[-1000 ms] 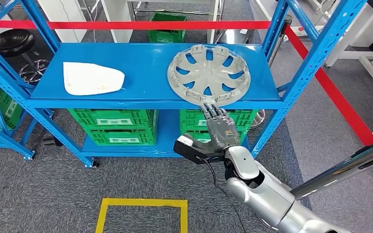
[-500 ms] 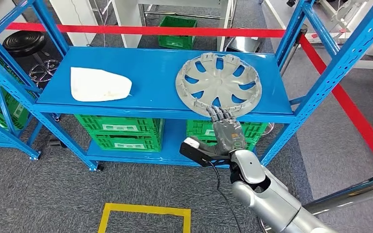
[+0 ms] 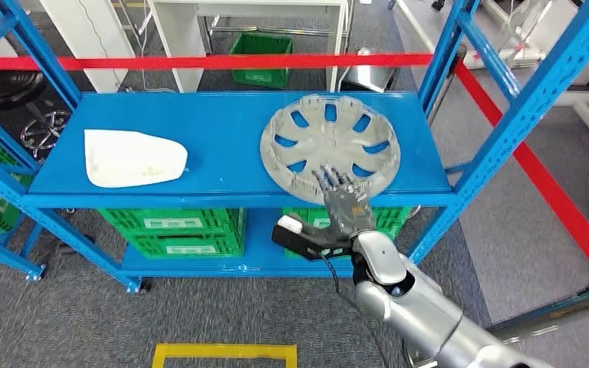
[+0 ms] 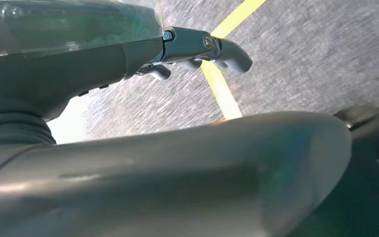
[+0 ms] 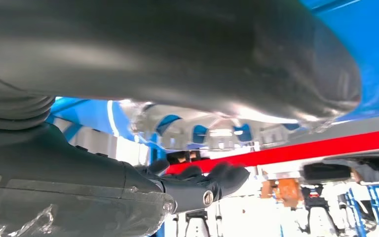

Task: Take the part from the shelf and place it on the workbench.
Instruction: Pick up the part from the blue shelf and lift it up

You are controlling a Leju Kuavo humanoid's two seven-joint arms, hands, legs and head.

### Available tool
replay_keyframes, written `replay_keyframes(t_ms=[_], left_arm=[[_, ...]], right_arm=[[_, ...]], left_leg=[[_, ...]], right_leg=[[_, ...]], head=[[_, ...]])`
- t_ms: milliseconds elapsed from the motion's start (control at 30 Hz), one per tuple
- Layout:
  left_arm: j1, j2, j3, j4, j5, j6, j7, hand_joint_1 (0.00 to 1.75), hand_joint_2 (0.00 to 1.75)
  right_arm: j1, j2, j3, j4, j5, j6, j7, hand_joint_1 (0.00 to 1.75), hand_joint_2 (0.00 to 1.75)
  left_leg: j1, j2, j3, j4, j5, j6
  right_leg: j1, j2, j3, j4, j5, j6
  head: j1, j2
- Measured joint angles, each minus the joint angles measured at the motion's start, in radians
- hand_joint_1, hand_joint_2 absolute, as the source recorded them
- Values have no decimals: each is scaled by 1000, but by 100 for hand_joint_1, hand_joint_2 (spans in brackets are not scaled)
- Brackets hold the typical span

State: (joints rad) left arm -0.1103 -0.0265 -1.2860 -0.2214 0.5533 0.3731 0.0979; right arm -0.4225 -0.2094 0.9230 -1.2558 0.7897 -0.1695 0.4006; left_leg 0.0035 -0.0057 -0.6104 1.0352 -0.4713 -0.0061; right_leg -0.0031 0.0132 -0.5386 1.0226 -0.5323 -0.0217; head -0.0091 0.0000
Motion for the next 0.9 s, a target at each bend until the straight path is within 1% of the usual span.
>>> replay_keyframes(t_ms=[33,67,100,133,167,200,233,267,300,333,367,400,433,500,567,600,633,667,700,733,767,800,833,867,900], left_arm=[[0,0,0,0,0,0,0,0,0],[-1,0,0,0,0,1,0,0,0],[-2,0,0,0,0,2,0,0,0],[-4,-1,0,1,-1,2,0,0,0],[-5,-1,0,1,-1,3,0,0,0],[-5,-1,0,1,-1,3,1,0,0],[-5,-1,0,1,-1,3,1,0,0],[-4,-1,0,1,-1,3,1,0,0],[-3,-1,0,1,-1,3,1,0,0],[-3,-1,0,1,-1,3,1,0,0],[-3,-1,0,1,-1,3,1,0,0],[-4,-1,0,1,-1,3,1,0,0],[-5,-2,0,1,-1,3,1,0,0],[-7,-3,0,1,-1,3,1,0,0],[-7,-3,0,1,-1,3,2,0,0],[-8,-3,0,1,-1,4,2,0,0],[-8,-2,0,1,-1,4,2,0,0],[-9,-2,0,1,-1,4,2,0,0],[-8,-2,0,1,-1,3,3,0,0],[-7,-2,0,1,-1,3,3,0,0],[-5,-1,0,1,-1,3,4,0,0],[-3,-1,0,1,-1,3,5,0,0],[-3,-1,0,1,-1,3,5,0,0],[-2,-1,0,1,-1,4,5,0,0],[-3,-1,0,1,-1,4,5,0,0]], right_arm=[[0,0,-1,0,0,0,0,0,0],[-2,0,-2,0,0,0,0,0,0],[-4,0,-3,-1,0,0,0,0,0],[-4,0,-4,-1,0,-1,0,0,0],[-3,0,-4,-1,0,0,0,0,0],[0,0,-3,0,0,0,0,0,0],[3,0,-3,0,0,0,0,0,0],[4,0,-2,1,0,0,0,0,0],[5,0,-3,1,0,0,0,0,0],[5,0,-3,2,0,0,0,0,0],[5,-1,-3,2,0,0,0,0,0],[4,-1,-3,2,0,0,0,0,0],[4,-1,-3,2,0,0,0,0,0],[3,-2,-3,2,0,1,0,0,0],[3,-2,-4,2,0,2,0,0,0],[2,-2,-4,2,0,2,0,0,0],[1,-2,-4,2,0,2,0,0,0],[1,-2,-3,2,0,2,-1,0,0],[1,-1,-3,2,0,2,-1,0,0],[3,-1,-2,2,0,3,-1,0,0],[5,-1,-2,2,0,3,-1,0,0],[5,-1,-2,2,0,4,-1,0,0],[6,-1,-2,2,0,4,-1,0,0],[6,-1,-2,2,0,6,-1,0,0],[5,0,-2,3,0,7,-1,0,0]], left_leg=[[2,0,4,-1,5,6],[5,0,8,-4,4,12],[8,0,13,-8,2,17],[9,0,18,-10,-1,21],[10,0,21,-10,-6,24],[9,0,26,-10,-11,26],[9,-1,31,-10,-17,27],[9,-2,39,-10,-24,27],[9,-4,49,-10,-31,25],[9,-5,61,-10,-40,23],[8,-6,68,-11,-48,20],[7,-6,76,-12,-55,15],[7,-6,80,-13,-60,10],[6,-6,86,-18,-65,-1],[7,-5,88,-17,-75,-11],[6,-4,80,5,-88,-15],[7,-4,59,50,-108,-19],[8,-3,26,115,-130,-23],[9,-3,-14,184,-150,-26],[9,-3,-50,236,-157,-29],[10,-3,-71,254,-142,-30],[10,-3,-76,236,-108,-31],[11,-3,-63,182,-57,-31],[11,-3,-44,124,-15,-29],[9,-3,-23,73,13,-25]], right_leg=[[0,-1,3,1,-7,6],[0,-2,-1,12,-16,12],[-1,-4,-16,43,-31,17],[-2,-5,-46,95,-53,22],[-4,-7,-87,162,-75,26],[-5,-7,-130,227,-91,29],[-6,-7,-164,270,-90,31],[-6,-7,-181,275,-67,31],[-6,-7,-180,241,-26,29],[-6,-7,-163,177,26,25],[-4,-7,-141,116,65,19],[-1,-7,-120,64,87,14],[2,-7,-106,33,92,8],[6,-6,-95,15,76,-2],[0,-6,-82,1,70,-11],[-4,-7,-72,-7,69,-16],[-7,-7,-61,-13,66,-20],[-7,-8,-53,-15,62,-23],[-7,-8,-46,-15,57,-25],[-7,-7,-40,-15,50,-26],[-7,-6,-32,-13,43,-25],[-7,-4,-23,-12,36,-23],[-8,-3,-13,-10,27,-21],[-8,-2,-3,-9,19,-17],[-7,-1,4,-6,12,-12]], head=[[2,0],[6,0],[10,0],[16,0],[22,0],[26,0],[29,0],[32,0],[36,0],[40,0],[42,0],[44,0],[45,0],[43,0],[41,0],[37,0],[32,0],[25,0],[19,0],[15,0],[13,0],[11,0],[9,0],[7,0],[5,0]])
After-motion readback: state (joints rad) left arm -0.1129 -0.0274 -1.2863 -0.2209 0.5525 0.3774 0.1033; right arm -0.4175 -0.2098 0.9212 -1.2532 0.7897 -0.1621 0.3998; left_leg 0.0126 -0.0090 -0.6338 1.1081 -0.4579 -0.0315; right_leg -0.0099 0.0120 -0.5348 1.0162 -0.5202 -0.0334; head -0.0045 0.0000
